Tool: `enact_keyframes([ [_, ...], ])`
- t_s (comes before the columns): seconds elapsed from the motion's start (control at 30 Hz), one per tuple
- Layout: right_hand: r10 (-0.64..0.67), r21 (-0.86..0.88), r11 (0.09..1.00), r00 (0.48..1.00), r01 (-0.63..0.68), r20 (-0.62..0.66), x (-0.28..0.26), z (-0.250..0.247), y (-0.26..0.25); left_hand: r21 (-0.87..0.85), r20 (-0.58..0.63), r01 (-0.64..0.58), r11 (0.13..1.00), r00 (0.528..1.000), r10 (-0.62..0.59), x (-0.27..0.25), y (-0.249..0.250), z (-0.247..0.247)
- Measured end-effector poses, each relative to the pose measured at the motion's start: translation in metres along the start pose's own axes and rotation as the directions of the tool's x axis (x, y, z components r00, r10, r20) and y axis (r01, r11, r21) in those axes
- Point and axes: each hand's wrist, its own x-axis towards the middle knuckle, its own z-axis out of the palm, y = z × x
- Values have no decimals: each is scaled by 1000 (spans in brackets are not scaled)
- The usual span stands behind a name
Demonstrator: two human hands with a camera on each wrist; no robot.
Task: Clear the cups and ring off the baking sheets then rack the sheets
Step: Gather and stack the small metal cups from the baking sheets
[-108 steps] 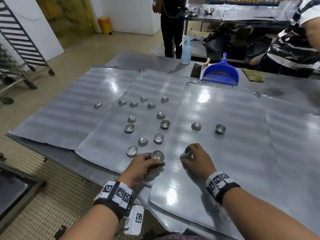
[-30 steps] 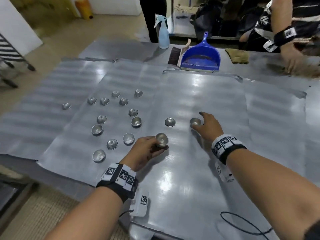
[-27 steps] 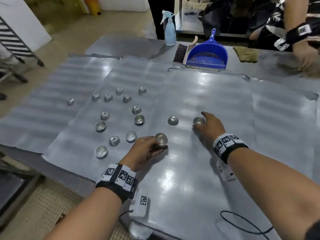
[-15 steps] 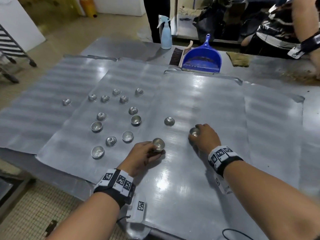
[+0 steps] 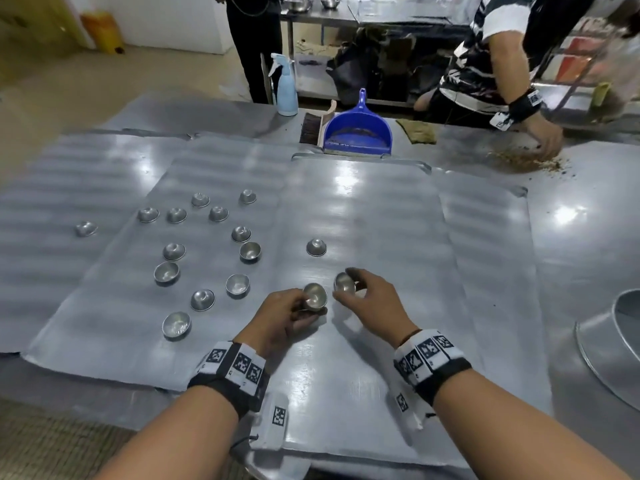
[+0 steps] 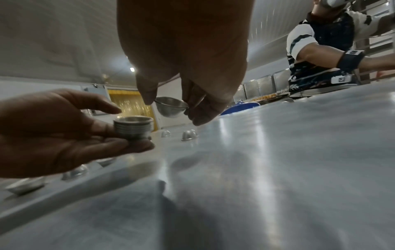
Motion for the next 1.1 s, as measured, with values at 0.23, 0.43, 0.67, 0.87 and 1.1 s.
enact_keyframes([
  [0.23, -93, -30, 995, 993, 96, 71, -12, 25, -26, -38, 67, 22, 999, 998, -20, 2, 8, -11],
  [0.43, -121, -73, 989, 988, 129, 100, -9, 39, -25, -42, 77, 7, 999, 997, -4, 1, 10, -23],
  [0.67, -138, 19, 990, 989, 138, 49, 4, 36, -35, -9, 68, -72, 997, 995, 72, 0, 17, -34],
  [0.87, -45, -162, 986, 999, 47, 21, 62, 18, -21, -100, -91, -95, 990, 992, 86, 2, 23, -44],
  [1.1, -2, -405, 910, 979, 87, 205, 132, 24, -9, -140, -156, -74, 987, 986, 52, 3, 21, -57],
])
